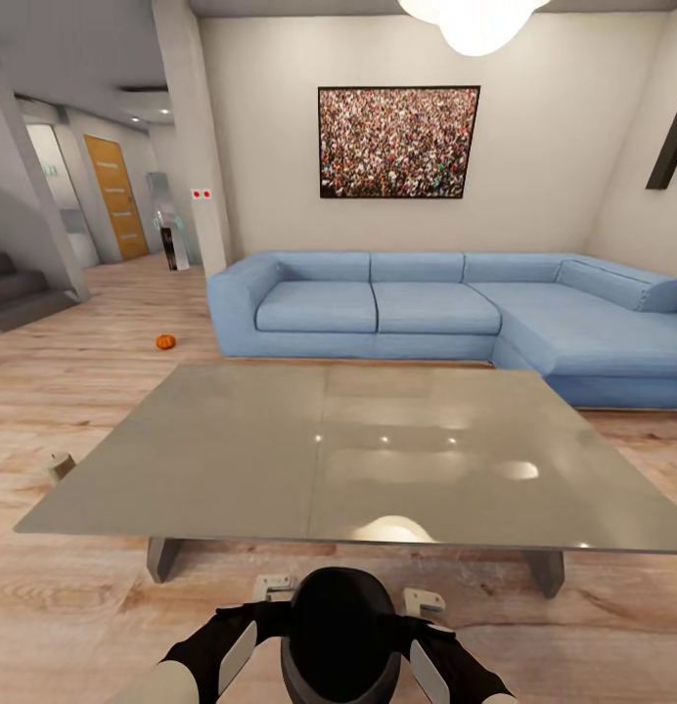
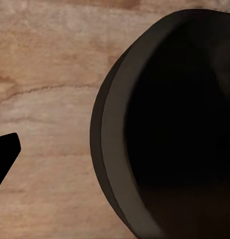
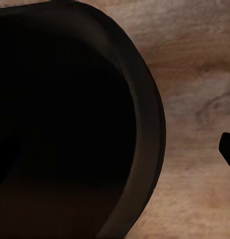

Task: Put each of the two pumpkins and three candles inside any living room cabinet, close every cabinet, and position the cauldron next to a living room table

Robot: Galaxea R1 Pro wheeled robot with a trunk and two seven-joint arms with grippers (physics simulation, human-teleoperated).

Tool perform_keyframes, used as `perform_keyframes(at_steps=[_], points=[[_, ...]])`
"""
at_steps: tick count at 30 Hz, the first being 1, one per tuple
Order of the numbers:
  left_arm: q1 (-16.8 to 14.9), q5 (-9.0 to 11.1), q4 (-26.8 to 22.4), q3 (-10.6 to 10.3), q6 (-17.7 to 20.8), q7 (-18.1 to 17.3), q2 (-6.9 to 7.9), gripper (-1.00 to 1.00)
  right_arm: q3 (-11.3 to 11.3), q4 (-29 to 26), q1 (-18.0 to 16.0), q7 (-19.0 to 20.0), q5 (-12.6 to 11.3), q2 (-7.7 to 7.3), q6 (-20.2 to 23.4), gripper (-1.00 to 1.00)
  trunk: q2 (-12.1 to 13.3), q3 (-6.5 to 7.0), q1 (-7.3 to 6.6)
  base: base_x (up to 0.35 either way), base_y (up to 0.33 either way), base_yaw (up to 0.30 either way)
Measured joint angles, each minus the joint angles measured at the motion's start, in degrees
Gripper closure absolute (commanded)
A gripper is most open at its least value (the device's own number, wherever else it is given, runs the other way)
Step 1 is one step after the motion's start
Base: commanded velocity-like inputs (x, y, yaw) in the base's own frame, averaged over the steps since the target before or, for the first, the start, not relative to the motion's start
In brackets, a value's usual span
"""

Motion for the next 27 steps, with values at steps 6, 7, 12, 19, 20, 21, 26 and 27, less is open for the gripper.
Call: perform_keyframes(at_steps=[6,7,12,19,20,21,26,27], points=[[0.04,0.06,-0.01,0.08,0.01,0.01,0.04,-1.0,0.0,0.0,0.04,0.0,0.0,0.0,-0.05,-1.0,2.41,1.08,-1.32,-0.024,0.0,0.0],[0.01,0.07,0.01,0.09,0.01,0.01,0.05,-1.0,0.0,0.0,0.05,0.0,0.0,0.0,-0.06,-1.0,2.81,1.26,-1.54,-0.079,0.0,0.0],[0.03,0.08,-0.04,0.1,0.01,0.01,0.02,-1.0,0.0,0.01,0.04,0.01,0.0,0.0,-0.07,-1.0,4.81,2.15,-2.62,-0.119,0.0,0.0],[0.04,0.08,-0.05,0.1,0.01,0.0,-0.01,-1.0,0.0,0.02,0.06,0.07,0.0,0.0,-0.07,-1.0,7.62,3.41,-4.17,-0.042,0.0,0.0],[0.03,0.08,-0.05,0.1,0.01,0.0,-0.01,-1.0,0.0,0.01,0.05,0.07,0.0,0.0,-0.07,-1.0,8.02,3.59,-4.39,-0.086,0.0,0.0],[0.03,0.08,-0.05,0.1,0.01,-0.01,-0.02,-1.0,0.0,0.03,0.05,0.07,0.0,0.0,-0.07,-1.0,8.42,3.77,-4.6,-0.095,0.0,0.0],[0.04,0.08,-0.05,0.1,0.01,-0.06,-0.02,-1.0,0.0,0.05,0.06,0.08,0.0,0.0,-0.07,-1.0,10.43,4.67,-5.71,-0.047,0.0,0.0],[0.04,0.08,-0.05,0.1,0.01,-0.06,-0.02,-1.0,0.0,0.04,0.06,0.08,0.0,0.0,-0.07,-1.0,10.83,4.85,-5.93,-0.017,0.0,0.0]])
